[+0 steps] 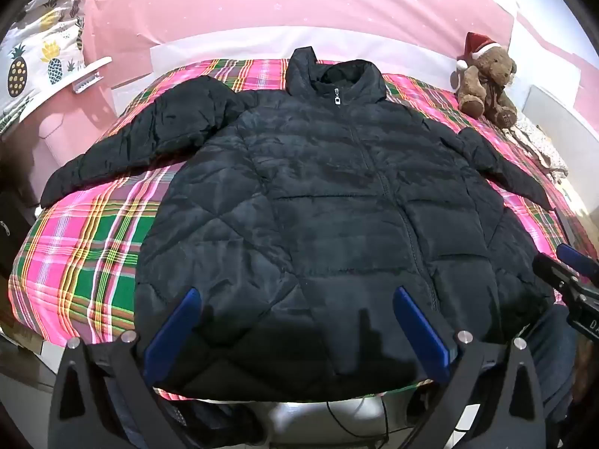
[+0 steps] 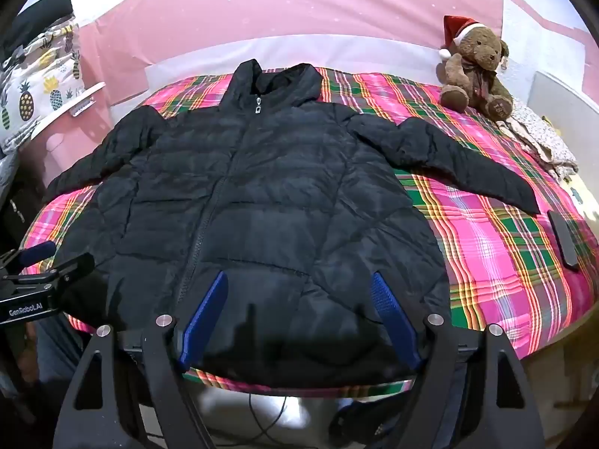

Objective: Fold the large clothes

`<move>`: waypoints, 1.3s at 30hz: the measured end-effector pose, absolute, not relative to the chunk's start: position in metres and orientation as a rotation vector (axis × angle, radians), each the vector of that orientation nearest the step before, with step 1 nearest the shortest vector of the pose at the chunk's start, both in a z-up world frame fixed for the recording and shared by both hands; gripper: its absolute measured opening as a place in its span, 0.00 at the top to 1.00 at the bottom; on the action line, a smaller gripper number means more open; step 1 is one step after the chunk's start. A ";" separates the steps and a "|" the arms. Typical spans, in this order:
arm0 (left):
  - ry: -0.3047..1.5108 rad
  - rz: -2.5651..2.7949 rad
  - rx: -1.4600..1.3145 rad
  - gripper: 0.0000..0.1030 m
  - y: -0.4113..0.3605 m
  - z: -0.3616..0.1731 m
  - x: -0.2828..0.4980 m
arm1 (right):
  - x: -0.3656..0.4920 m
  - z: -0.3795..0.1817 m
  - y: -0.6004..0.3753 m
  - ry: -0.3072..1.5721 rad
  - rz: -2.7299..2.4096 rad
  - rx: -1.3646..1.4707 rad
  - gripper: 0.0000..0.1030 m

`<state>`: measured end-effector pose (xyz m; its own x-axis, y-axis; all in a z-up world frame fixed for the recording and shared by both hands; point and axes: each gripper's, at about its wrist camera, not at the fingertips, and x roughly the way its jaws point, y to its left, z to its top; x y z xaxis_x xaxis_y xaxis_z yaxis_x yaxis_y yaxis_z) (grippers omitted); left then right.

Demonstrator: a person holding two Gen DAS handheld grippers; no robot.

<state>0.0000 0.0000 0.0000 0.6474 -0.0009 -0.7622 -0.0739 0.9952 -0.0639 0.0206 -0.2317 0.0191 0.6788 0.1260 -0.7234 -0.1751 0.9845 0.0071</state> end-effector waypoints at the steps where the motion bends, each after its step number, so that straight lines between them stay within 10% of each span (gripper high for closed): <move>1: 0.865 0.037 -0.101 0.00 0.000 0.000 0.000 | 0.021 0.019 -0.232 0.807 0.170 -0.063 0.24; 39: 0.868 0.052 -0.075 0.00 -0.002 0.002 -0.003 | 0.020 0.019 -0.232 0.808 0.170 -0.064 0.24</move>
